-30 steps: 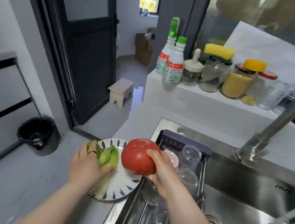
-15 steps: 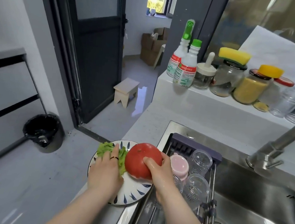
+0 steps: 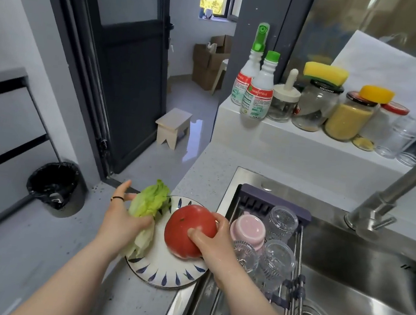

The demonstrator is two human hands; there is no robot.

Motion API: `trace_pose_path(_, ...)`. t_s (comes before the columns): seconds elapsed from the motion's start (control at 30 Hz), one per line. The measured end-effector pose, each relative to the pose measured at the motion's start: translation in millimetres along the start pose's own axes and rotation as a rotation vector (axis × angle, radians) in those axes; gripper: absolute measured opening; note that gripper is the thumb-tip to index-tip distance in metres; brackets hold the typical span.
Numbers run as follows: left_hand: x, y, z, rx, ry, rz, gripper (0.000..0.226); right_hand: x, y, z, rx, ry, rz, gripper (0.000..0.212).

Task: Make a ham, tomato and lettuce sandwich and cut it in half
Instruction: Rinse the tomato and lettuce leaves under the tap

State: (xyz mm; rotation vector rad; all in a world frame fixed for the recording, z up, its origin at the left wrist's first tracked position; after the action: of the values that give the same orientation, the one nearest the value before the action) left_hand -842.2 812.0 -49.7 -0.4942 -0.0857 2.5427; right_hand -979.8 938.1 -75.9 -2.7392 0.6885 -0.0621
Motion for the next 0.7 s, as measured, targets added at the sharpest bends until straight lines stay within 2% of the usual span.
trace_pose_path(0.1,-3,2,2,0.007,-0.075,0.007,0.076,4,0,-6,0.033,-0.142,-0.014,0.058)
trace_pose_path(0.2,-1,3,6,0.016,-0.130,0.002,0.073,1,1,-13,0.038,-0.453,0.027,0.075)
trace_pose_path(0.27,2,4,10,0.020,-0.166,-0.017,0.071,-2,-1,-16,0.023,-0.574,0.059,0.076)
trace_pose_path(0.43,5,8,21,0.044,-0.288,-0.066,0.066,-9,-8,-8,0.060,-0.589,0.046,0.076)
trace_pose_path(0.7,20,5,34,0.051,-0.448,-0.142,0.063,-15,-14,-2,0.003,-0.493,0.050,0.086)
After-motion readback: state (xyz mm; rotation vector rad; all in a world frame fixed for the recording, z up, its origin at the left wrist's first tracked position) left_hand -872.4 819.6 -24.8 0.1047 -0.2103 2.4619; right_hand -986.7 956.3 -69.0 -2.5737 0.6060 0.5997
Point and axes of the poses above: each hand's wrist, its own y-axis towards the middle knuckle, its own x-axis out of the palm, z = x × y, the point moved 5 cm from there along y, towards the middle knuckle, and after that the axes turned 10 degrees about -z, right-handed, at the moved point
